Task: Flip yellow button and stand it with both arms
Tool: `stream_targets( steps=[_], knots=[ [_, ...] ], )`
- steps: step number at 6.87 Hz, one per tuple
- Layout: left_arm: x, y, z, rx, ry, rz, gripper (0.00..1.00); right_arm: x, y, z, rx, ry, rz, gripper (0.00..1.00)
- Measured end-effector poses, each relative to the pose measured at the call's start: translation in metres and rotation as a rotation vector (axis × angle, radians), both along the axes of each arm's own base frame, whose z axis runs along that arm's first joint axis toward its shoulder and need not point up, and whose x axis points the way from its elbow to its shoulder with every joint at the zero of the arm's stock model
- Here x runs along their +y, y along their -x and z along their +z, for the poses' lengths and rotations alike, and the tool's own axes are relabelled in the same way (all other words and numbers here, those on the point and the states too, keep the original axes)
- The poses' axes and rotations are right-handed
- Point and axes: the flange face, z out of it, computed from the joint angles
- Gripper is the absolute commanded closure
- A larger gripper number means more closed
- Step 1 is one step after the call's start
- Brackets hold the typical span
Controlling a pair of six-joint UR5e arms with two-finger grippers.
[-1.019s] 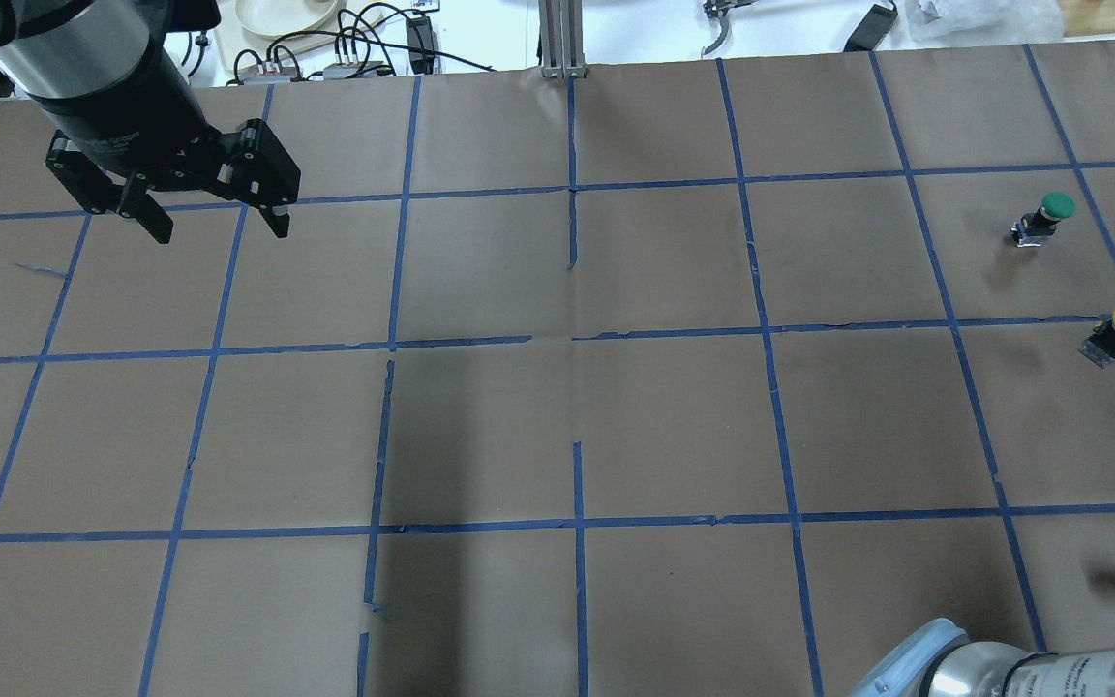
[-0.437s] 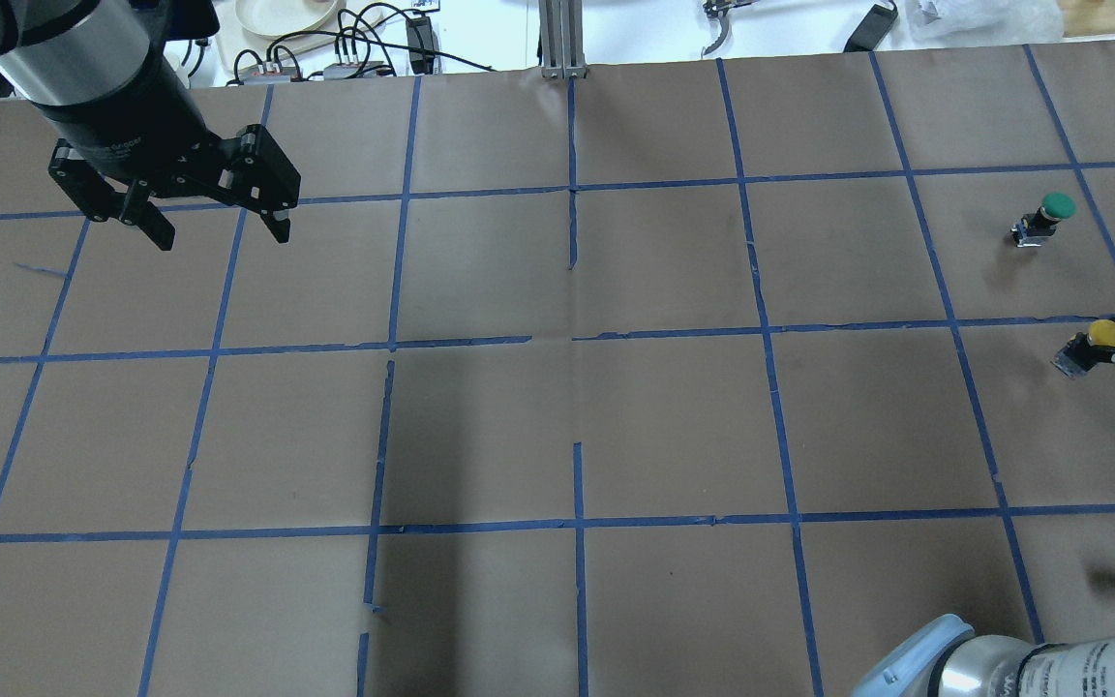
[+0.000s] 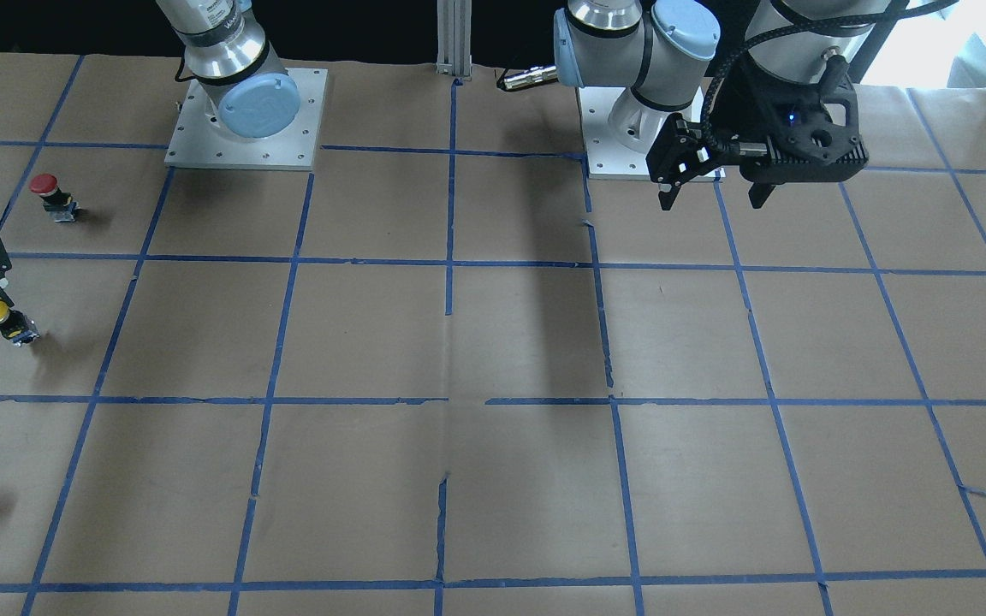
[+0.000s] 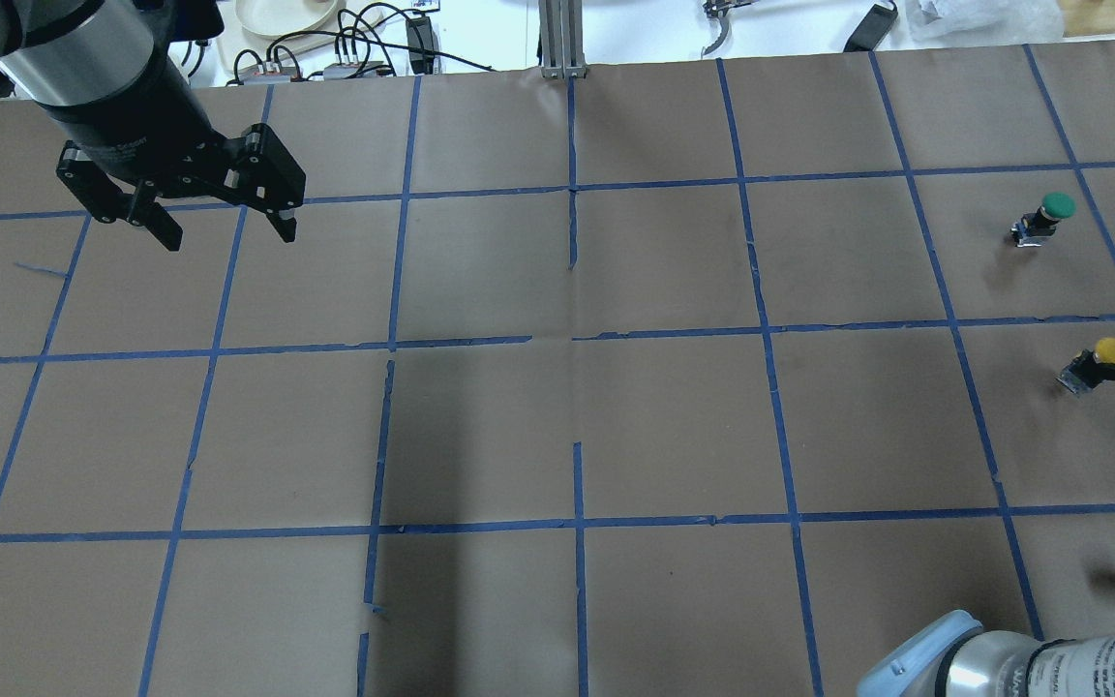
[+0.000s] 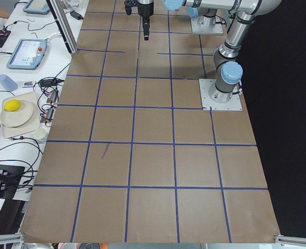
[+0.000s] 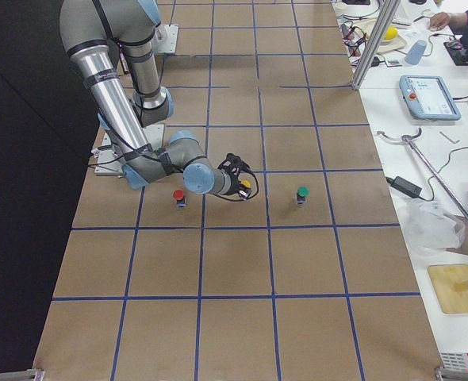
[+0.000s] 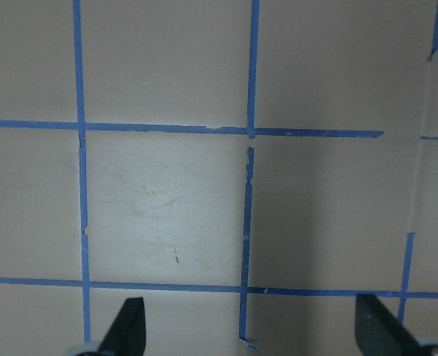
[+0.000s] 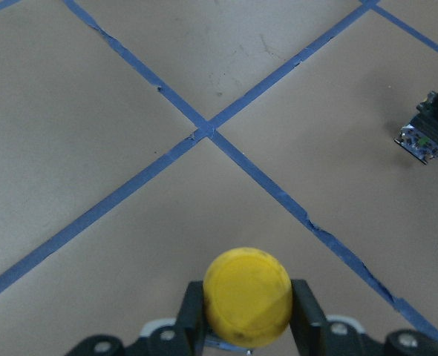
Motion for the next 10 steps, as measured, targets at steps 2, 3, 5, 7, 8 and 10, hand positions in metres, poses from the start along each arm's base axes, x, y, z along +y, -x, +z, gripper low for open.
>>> stream_targets(
  steps=[2, 3, 5, 7, 8, 10],
  knots=[
    [0.0, -0.001, 0.001, 0.001, 0.002, 0.001, 0.0, 0.002, 0.002, 0.001, -0.004, -0.01, -0.013, 0.0],
    [-0.001, -0.001, 0.001, 0.001, 0.002, 0.001, 0.0, 0.003, 0.003, 0.003, 0.0, -0.034, -0.033, 0.0],
    [-0.001, -0.001, 0.001, 0.001, 0.002, 0.002, 0.0, 0.002, 0.004, 0.024, 0.025, -0.089, -0.116, 0.0],
    [-0.001, -0.001, 0.002, 0.002, 0.003, 0.001, 0.0, -0.007, -0.008, 0.068, 0.061, -0.155, -0.268, 0.0],
    [-0.001, -0.002, 0.002, 0.002, 0.004, 0.001, 0.0, -0.017, -0.02, 0.089, 0.084, -0.198, -0.334, 0.0],
    [-0.002, -0.002, 0.003, 0.002, 0.006, -0.001, 0.0, -0.049, -0.067, 0.15, 0.104, -0.298, -0.45, 0.0]
  ],
)
